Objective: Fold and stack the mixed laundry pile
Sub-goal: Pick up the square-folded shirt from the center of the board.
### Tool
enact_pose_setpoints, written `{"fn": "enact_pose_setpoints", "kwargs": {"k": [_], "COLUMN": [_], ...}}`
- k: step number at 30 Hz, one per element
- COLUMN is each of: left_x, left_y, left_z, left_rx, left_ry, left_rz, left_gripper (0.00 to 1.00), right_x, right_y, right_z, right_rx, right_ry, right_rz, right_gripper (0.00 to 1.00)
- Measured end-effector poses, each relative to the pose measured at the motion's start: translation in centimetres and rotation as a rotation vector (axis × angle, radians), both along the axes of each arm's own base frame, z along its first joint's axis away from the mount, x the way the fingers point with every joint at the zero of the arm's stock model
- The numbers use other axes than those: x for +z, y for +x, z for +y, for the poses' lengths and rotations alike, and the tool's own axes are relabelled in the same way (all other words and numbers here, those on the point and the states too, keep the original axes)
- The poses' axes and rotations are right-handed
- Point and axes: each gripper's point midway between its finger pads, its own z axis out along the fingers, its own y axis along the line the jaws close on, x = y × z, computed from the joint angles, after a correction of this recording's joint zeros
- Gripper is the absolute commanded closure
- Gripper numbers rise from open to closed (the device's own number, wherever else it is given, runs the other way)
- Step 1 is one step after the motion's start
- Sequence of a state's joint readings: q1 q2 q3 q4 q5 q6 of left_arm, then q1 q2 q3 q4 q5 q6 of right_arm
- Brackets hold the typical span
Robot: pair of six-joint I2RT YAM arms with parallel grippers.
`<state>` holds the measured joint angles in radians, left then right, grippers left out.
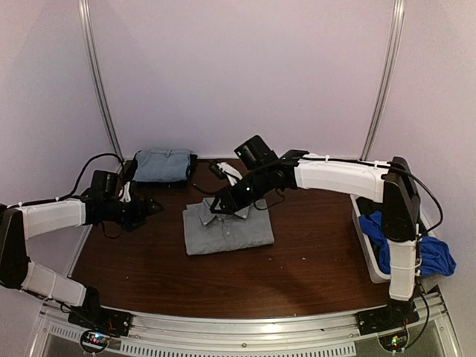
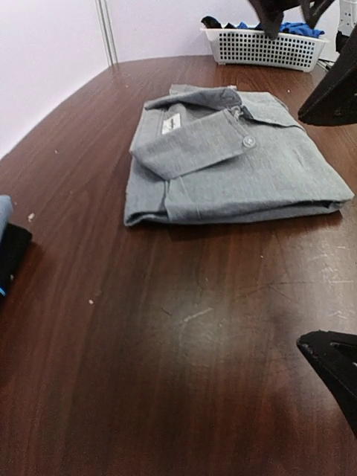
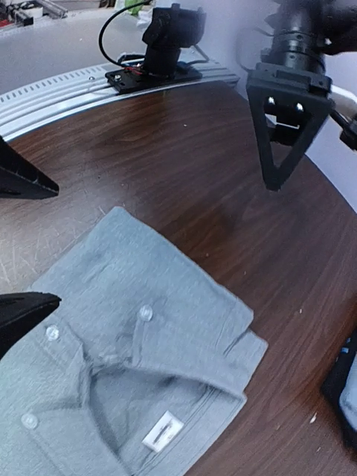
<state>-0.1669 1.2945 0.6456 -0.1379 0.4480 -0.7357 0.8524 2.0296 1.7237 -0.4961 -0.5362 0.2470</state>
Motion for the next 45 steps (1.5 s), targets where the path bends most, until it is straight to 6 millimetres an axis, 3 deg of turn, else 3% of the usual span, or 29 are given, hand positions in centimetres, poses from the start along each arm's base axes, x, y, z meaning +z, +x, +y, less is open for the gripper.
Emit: {"fn": "enact_pose_setpoints", "kwargs": {"k": [3,7,10,15,19,21,23,26,32,36,39,45], "left_x": [-1.2,-2.3,-2.9,-3.3,-3.8,-4.1,-4.6,-5.8,-6.5,-6.2,-5.6,-3.9], "left_y": [-0.7,-1.3,-1.7,-2.1,-2.4,-2.6,-2.8,-3.2,-3.3,-3.1,-2.9,-2.4], "left_z": [0.7,1.5,1.8,2.0,2.1,2.1,2.0,2.0,1.7,1.2,0.2,-3.2], "left_rx": [0.025,0.053,0.067,0.077,0.077,0.076,0.074,0.068,0.055,0.039,0.011,-0.040], "left_ry": [0.033,0.055,0.063,0.069,0.072,0.074,0.074,0.073,0.061,0.046,0.020,-0.072], "left_rz": [0.065,0.122,0.147,0.170,0.184,0.193,0.207,0.242,0.257,0.238,0.207,0.139], "left_gripper": [0.02,0.02,0.02,0.02,0.02,0.02,0.02,0.02,0.02,0.02,0.02,0.02], "right_x": [-0.6,-4.9,-8.4,-12.6,-13.3,-13.7,-13.8,-13.9,-13.8,-13.3,-11.4,-5.8], "right_y": [-2.1,-5.2,-6.4,-6.5,-5.6,-5.2,-4.7,-3.8,-2.8,-3.5,-3.8,-2.2], "right_z": [3.8,6.6,7.7,8.1,8.6,8.8,8.7,8.2,7.6,6.3,5.4,5.7], "right_rx": [0.086,0.182,0.224,0.241,0.222,0.211,0.200,0.170,0.138,0.149,0.152,0.115], "right_ry": [-0.045,-0.145,-0.216,-0.327,-0.368,-0.393,-0.421,-0.466,-0.516,-0.497,-0.450,-0.291], "right_rz": [-0.085,-0.106,-0.106,-0.145,-0.205,-0.248,-0.294,-0.351,-0.414,-0.391,-0.371,-0.388], "right_gripper": [0.62,0.63,0.59,0.53,0.54,0.61,0.73,1.00,1.00,1.00,1.00,1.00]}}
